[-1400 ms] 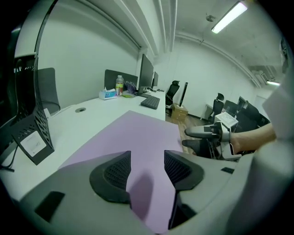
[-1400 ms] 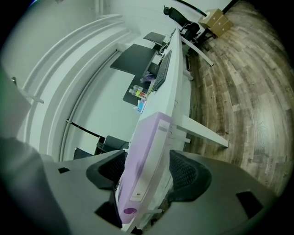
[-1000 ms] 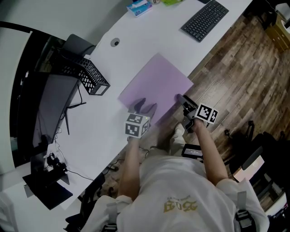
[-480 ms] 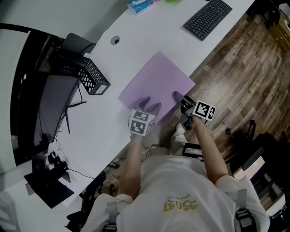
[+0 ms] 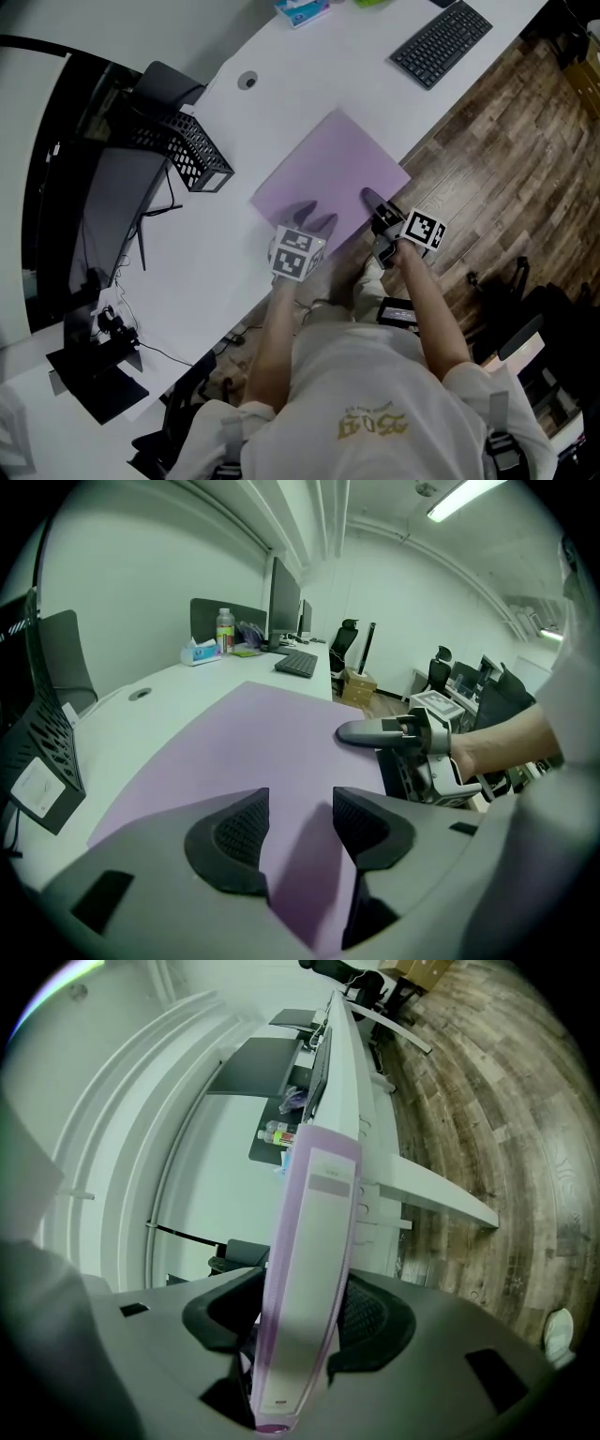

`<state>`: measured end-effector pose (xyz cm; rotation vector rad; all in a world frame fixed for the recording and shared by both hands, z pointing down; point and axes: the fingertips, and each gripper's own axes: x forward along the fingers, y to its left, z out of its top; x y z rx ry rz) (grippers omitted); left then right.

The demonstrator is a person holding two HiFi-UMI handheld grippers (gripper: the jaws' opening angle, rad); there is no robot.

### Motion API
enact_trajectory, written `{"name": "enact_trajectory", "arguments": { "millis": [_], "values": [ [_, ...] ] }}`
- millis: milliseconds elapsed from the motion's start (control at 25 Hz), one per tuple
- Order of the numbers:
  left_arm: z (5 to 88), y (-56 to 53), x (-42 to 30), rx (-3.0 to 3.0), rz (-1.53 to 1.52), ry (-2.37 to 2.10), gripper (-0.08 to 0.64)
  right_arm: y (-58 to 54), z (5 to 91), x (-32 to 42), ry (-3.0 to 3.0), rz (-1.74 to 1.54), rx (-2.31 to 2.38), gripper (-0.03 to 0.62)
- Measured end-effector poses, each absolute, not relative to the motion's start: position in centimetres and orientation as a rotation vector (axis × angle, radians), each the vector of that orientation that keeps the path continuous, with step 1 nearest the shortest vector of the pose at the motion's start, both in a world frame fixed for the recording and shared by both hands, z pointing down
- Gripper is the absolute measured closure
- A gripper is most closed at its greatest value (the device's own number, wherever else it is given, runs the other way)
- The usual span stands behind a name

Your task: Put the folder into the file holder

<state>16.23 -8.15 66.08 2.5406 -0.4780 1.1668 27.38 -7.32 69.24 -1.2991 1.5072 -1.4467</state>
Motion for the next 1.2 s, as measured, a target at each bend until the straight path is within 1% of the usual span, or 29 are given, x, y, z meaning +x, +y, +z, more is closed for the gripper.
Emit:
{"name": "enact_trajectory", "arguments": {
  "millis": [280,560,1200],
  "values": [
    [66.1,-8.1,16.2,2.535,1.149,-0.495,0.342,-7.0,69.1,27.7,1.453,-1.432,-1.263,0.388],
    [65.6,-7.7,16.5,2.551,1.149,-0.479,0.348,-6.1,68.3,28.2,1.451,-1.388,-1.299,0.4],
    [62.5,-8.3,16.0,2.585,1.05,-0.522,0.345,-7.3,61.3,27.6,1.655,-1.198,-1.338,0.414]
  ]
}}
